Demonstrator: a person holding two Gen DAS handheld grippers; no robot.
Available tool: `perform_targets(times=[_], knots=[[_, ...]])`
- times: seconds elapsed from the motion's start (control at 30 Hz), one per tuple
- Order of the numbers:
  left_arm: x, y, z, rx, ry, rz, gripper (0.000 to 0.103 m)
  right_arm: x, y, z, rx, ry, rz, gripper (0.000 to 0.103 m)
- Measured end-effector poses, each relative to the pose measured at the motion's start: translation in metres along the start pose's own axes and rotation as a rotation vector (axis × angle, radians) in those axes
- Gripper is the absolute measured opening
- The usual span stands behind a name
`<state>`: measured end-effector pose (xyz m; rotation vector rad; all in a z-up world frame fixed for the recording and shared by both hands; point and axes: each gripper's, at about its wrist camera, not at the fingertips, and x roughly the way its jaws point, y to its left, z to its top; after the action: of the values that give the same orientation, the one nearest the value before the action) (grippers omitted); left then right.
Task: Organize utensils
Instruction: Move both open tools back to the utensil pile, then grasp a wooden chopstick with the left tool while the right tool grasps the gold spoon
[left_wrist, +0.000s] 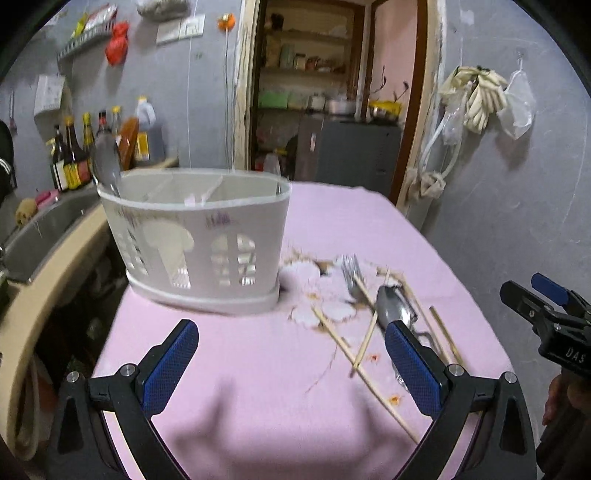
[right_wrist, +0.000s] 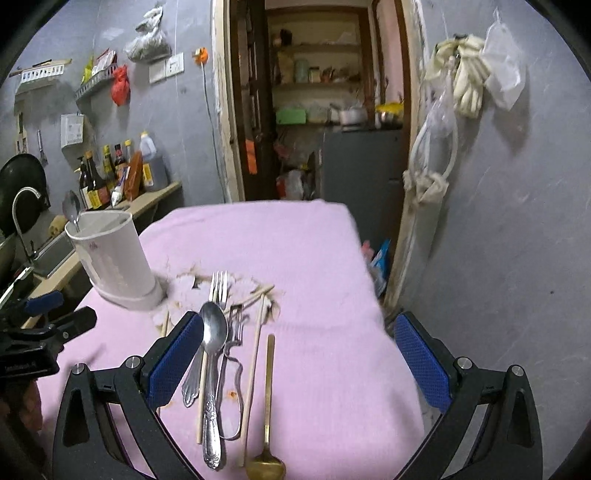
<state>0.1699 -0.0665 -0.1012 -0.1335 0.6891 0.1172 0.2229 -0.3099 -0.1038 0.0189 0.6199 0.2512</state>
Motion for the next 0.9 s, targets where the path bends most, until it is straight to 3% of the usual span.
perform_targets(times=[0.3,0.47,0.57,0.83,0.9], knots=[[0.035,0.001,-0.007,-0.077,0.106,-0.018,0.084,0.059,-0.004,-0.015,0.0,0.155,0.081,0.053],[0.054,-0.001,-0.003,-0.098,0.156,-0.043,0.071,0.084,-0.002,-0.023,0.015,0.228,0.152,0.036],[0.068,-0.001,0.0,-0.132,0.192,-0.071,0.06,0.092,0.005,-0.028,-0.001,0.252,0.177,0.031],[0.095,-0.014,-0.001,-0.123,0.286,-0.109,0.036,0.095,0.013,-0.029,-0.041,0.272,0.215,0.031],[0.098,-0.018,-0.002,-0.111,0.297,-0.099,0.035,0.097,0.016,-0.028,-0.058,0.281,0.211,0.031]])
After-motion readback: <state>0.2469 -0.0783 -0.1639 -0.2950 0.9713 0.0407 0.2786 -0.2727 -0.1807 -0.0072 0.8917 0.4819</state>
